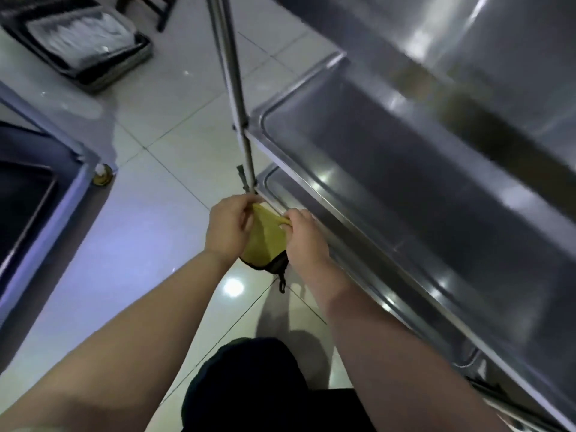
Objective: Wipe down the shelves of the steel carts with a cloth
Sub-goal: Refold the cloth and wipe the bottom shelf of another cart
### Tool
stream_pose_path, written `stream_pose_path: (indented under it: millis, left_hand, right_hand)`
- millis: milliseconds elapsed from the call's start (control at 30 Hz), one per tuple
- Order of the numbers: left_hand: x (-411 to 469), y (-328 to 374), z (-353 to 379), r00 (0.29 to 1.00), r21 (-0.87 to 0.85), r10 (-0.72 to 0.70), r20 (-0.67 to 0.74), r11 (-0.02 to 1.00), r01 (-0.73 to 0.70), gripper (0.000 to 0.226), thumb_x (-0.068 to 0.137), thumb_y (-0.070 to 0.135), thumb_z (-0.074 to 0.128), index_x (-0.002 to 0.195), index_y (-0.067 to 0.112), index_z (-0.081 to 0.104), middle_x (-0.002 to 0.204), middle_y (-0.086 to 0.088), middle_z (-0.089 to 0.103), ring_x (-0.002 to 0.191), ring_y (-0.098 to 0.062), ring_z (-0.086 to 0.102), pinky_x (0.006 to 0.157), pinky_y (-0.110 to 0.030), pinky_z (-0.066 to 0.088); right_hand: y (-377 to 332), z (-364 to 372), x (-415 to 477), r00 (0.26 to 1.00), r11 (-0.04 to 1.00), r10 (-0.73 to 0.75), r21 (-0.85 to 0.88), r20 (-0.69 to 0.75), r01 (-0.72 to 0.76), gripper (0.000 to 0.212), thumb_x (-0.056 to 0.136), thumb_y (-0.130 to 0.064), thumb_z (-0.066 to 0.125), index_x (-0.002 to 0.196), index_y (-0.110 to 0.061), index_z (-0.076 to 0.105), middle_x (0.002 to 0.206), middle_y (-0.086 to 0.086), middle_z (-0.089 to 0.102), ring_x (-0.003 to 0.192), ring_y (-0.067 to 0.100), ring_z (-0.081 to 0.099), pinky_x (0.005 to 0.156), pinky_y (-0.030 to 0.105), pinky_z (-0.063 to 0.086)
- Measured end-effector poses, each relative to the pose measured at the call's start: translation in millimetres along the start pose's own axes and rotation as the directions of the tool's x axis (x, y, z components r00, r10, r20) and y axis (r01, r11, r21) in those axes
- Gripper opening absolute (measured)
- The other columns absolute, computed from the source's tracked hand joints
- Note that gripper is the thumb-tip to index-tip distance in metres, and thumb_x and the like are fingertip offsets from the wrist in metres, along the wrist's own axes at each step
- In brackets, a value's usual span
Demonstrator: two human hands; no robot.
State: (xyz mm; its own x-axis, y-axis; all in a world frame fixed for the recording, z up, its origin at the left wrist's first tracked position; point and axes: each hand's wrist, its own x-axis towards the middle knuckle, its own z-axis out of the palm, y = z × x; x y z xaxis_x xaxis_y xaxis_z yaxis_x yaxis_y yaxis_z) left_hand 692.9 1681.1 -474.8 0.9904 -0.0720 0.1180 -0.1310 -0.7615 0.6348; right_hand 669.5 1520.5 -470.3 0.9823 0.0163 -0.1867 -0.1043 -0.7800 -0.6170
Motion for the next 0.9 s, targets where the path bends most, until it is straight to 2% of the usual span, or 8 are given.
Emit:
stream_pose_path:
  millis: [100, 167, 300, 433, 533, 600, 733, 900]
  left_hand:
    - [-7, 41, -98, 0.997, -0.11, -0.072, -0.033, 0.992, 0.068, 0.031, 0.084, -0.001, 0.057, 0.109, 0.016, 0.065, 0.092, 0.012, 0.06, 0.088, -0.009, 0.055, 0.079, -0.027, 0.042]
    - [-8, 68, -165, 0.997, -0.118, -0.049, -0.054, 0.992, 0.042, 0.026, 0.084, 0.003, 0.061, 0.105, 0.017, 0.067, 0.084, 0.015, 0.058, 0.08, -0.001, 0.051, 0.077, -0.024, 0.041]
    - [-4, 133, -308, 0.99, -0.124, 0.05, -0.135, 0.99, -0.067, 0.024, 0.083, 0.004, 0.059, 0.103, 0.013, 0.068, 0.092, 0.009, 0.062, 0.084, -0.002, 0.051, 0.082, -0.022, 0.041]
    - [7, 193, -444, 0.973, -0.076, 0.072, -0.22, 0.993, -0.091, 0.021, 0.087, 0.003, 0.06, 0.106, 0.011, 0.067, 0.098, 0.002, 0.061, 0.088, -0.005, 0.047, 0.08, -0.015, 0.037]
    - [22, 218, -532, 0.955, -0.061, 0.078, -0.286, 0.993, -0.099, 0.021, 0.089, 0.006, 0.062, 0.107, 0.016, 0.067, 0.099, 0.002, 0.063, 0.089, -0.007, 0.051, 0.08, -0.02, 0.039]
    - [38, 223, -581, 0.944, -0.058, 0.095, -0.317, 0.991, -0.119, 0.021, 0.089, 0.01, 0.062, 0.108, 0.018, 0.068, 0.101, 0.004, 0.064, 0.092, -0.011, 0.056, 0.08, -0.023, 0.043]
    - [79, 215, -665, 0.916, -0.131, 0.121, -0.382, 0.974, -0.183, 0.024, 0.088, 0.012, 0.064, 0.105, 0.027, 0.068, 0.097, 0.014, 0.065, 0.084, 0.0, 0.058, 0.075, -0.014, 0.046]
    - [158, 190, -748, 0.901, -0.178, 0.209, -0.379, 0.939, -0.293, 0.024, 0.084, 0.015, 0.066, 0.101, 0.03, 0.06, 0.092, 0.006, 0.067, 0.078, -0.016, 0.06, 0.079, -0.033, 0.051]
  right_hand:
    - [-76, -54, -21, 0.999, 0.999, -0.024, 0.049, 0.045, 0.022, 0.028, 0.096, -0.008, 0.046, 0.122, -0.015, 0.057, 0.123, 0.003, 0.053, 0.108, 0.023, 0.052, 0.087, 0.04, 0.047]
    - [-129, -97, -37, 0.998, 0.992, -0.056, 0.113, 0.008, 0.055, 0.028, 0.095, -0.006, 0.045, 0.118, -0.015, 0.059, 0.117, 0.003, 0.054, 0.105, 0.022, 0.051, 0.084, 0.035, 0.044]
    - [-241, -193, -68, 0.974, 0.958, -0.198, 0.188, -0.11, 0.216, 0.027, 0.09, 0.0, 0.048, 0.108, -0.012, 0.065, 0.101, -0.005, 0.049, 0.098, 0.02, 0.05, 0.082, 0.029, 0.04]
    - [-361, -284, -84, 0.925, 0.913, -0.35, 0.167, -0.146, 0.372, 0.022, 0.091, -0.002, 0.049, 0.104, -0.012, 0.064, 0.101, -0.001, 0.054, 0.098, 0.021, 0.052, 0.083, 0.03, 0.041]
    - [-440, -332, -83, 0.88, 0.872, -0.446, 0.141, -0.162, 0.468, 0.017, 0.09, -0.005, 0.053, 0.099, -0.011, 0.066, 0.098, 0.006, 0.06, 0.095, 0.021, 0.053, 0.085, 0.035, 0.042]
    - [-486, -353, -74, 0.847, 0.844, -0.502, 0.115, -0.173, 0.524, 0.016, 0.09, -0.008, 0.055, 0.099, -0.011, 0.068, 0.098, 0.007, 0.063, 0.095, 0.021, 0.054, 0.085, 0.032, 0.041]
    - [-574, -374, -47, 0.808, 0.815, -0.551, 0.074, -0.208, 0.575, 0.016, 0.093, -0.009, 0.057, 0.101, -0.015, 0.07, 0.1, 0.0, 0.064, 0.094, 0.012, 0.052, 0.081, 0.024, 0.038]
    - [-664, -383, 4, 0.768, 0.814, -0.511, 0.07, -0.387, 0.577, 0.016, 0.093, -0.01, 0.057, 0.101, -0.017, 0.069, 0.098, -0.007, 0.061, 0.093, 0.007, 0.052, 0.081, 0.021, 0.038]
